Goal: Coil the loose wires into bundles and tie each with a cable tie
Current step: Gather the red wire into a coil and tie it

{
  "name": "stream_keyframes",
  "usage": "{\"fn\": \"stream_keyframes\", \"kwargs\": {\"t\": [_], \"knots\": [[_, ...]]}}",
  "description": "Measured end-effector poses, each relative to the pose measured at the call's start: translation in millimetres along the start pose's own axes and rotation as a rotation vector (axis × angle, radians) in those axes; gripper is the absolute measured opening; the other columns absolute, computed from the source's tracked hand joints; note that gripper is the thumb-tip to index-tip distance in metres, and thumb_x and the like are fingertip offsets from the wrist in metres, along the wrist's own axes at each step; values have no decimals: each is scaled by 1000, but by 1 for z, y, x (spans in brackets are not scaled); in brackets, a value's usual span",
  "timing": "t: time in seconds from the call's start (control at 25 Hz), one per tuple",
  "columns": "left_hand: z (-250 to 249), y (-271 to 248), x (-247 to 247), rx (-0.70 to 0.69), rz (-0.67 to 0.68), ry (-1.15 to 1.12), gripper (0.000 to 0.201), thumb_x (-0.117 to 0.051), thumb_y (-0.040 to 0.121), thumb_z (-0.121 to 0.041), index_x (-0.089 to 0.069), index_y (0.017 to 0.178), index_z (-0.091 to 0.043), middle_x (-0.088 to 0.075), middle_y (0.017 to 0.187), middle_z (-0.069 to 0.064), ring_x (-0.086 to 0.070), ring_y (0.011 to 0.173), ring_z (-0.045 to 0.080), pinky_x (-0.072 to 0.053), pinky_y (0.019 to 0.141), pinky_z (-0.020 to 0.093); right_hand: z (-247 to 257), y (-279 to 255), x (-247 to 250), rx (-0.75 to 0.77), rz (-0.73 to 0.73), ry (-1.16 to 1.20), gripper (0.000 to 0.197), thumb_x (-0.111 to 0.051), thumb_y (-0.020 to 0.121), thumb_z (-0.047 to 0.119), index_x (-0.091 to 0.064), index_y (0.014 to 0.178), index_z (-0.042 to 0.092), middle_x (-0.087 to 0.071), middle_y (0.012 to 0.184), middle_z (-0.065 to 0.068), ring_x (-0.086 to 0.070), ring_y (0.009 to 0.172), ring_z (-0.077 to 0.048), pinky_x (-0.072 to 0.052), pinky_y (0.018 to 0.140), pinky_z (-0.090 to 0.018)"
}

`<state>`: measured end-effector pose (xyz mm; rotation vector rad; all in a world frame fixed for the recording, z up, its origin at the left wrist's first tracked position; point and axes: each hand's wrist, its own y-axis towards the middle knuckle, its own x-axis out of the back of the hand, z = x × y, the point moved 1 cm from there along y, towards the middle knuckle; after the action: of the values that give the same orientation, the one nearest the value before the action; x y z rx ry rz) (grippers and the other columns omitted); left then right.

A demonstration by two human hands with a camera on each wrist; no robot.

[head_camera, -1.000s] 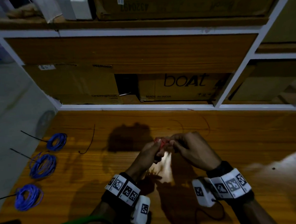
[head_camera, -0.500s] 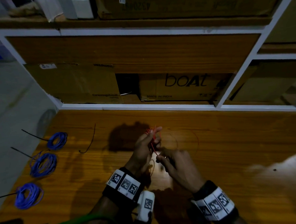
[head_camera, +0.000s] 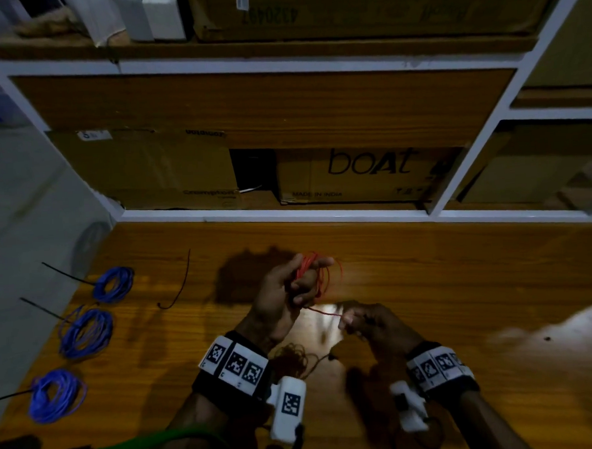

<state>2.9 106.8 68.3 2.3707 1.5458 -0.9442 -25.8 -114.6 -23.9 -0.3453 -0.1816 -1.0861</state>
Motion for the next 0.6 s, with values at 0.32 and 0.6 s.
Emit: {"fn": "stream_keyframes", "kwargs": {"t": [0.32, 0.6], "knots": [[30, -12, -4, 231, 171, 546, 49, -32, 109, -30, -66, 119, 3, -38, 61, -4, -35, 52, 8, -29, 51, 23, 38, 18, 48, -76, -269, -357, 16, -70, 92, 16, -76, 80, 24, -74, 78, 8, -67, 69, -1, -55, 69, -34], [37, -10, -4, 305, 10, 619, 46, -29, 107, -47, -62, 92, -19, -48, 65, -6, -40, 59, 10, -34, 59, 26, 105, -5, 13, 98, -425, -679, 30, -61, 97, 40, -51, 69, 45, -52, 58, 20, -52, 55, 1, -36, 50, -16]]}}
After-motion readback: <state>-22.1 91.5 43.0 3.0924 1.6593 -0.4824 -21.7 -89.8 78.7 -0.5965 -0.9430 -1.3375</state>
